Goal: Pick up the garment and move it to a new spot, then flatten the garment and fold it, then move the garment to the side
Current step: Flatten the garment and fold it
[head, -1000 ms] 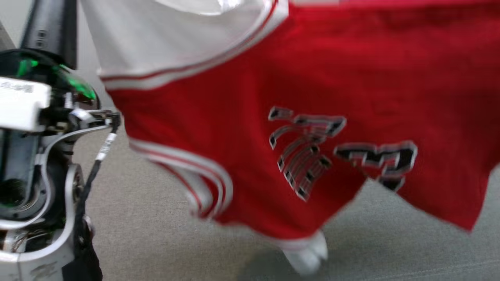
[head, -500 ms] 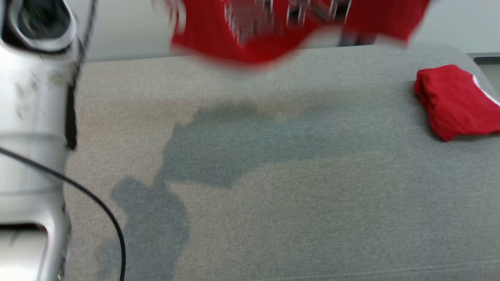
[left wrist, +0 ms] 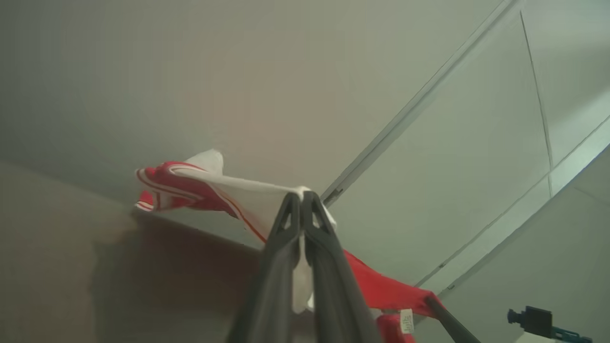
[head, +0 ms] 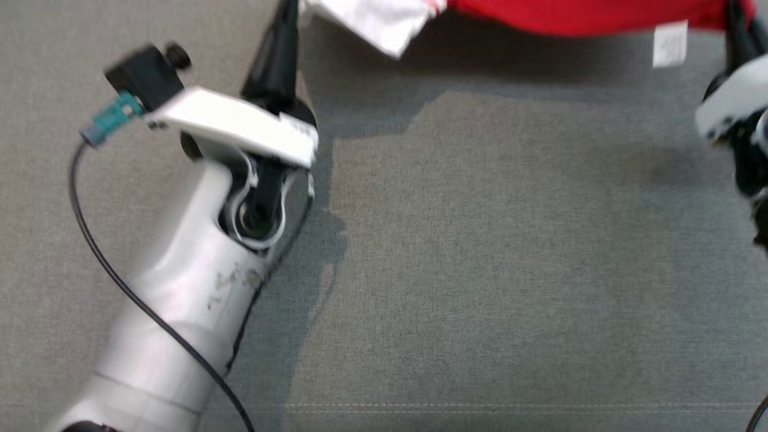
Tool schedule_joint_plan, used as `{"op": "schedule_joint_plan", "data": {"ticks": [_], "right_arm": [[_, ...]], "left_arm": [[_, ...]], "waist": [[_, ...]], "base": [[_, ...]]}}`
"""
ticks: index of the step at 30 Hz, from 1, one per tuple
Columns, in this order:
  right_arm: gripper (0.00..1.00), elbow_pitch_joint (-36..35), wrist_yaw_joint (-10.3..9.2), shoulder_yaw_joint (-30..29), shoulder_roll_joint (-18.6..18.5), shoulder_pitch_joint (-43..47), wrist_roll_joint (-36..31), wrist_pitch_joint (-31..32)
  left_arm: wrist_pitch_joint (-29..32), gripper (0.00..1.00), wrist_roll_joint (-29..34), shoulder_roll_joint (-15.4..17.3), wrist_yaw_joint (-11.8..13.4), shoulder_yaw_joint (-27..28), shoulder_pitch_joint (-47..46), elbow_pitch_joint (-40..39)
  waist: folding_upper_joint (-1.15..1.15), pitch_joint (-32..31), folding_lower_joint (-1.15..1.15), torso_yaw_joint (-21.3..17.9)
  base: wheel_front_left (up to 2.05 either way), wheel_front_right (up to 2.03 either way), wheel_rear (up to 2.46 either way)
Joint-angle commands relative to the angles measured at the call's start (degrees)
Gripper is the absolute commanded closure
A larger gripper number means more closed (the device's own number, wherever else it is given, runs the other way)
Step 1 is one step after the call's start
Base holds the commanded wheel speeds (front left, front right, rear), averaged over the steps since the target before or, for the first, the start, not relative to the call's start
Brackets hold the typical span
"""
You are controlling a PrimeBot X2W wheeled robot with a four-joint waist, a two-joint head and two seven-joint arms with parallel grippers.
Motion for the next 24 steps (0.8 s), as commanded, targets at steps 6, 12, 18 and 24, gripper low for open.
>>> {"op": "schedule_joint_plan", "data": {"ticks": [6,12,18,24], "right_arm": [[1.0,1.5,0.07,-0.7,2.7,9.8,2.4,-0.3],[1.0,-1.8,0.07,0.9,3.7,15.9,7.0,-0.3],[1.0,-6.9,0.07,6.1,1.5,23.0,14.1,1.2],[1.0,-10.6,0.07,9.8,-2.2,28.1,19.2,1.1]], "left_arm": [[-1.1,1.0,-2.0,0.7,-0.5,-2.1,6.8,-1.2],[-1.2,1.0,1.3,2.9,-0.5,-2.0,16.3,-7.9],[-1.2,1.0,4.8,3.7,-0.5,1.4,28.9,-15.7],[-1.2,1.0,5.9,4.1,-0.5,0.4,38.1,-21.9]], "waist": [[0.0,4.3,0.0,0.5],[0.0,1.9,0.0,-0.9],[0.0,-2.3,0.0,-1.0],[0.0,-5.4,0.0,-0.3]], "base": [[0.0,0.0,0.0],[0.0,0.0,0.0],[0.0,0.0,0.0],[0.0,0.0,0.0]]}}
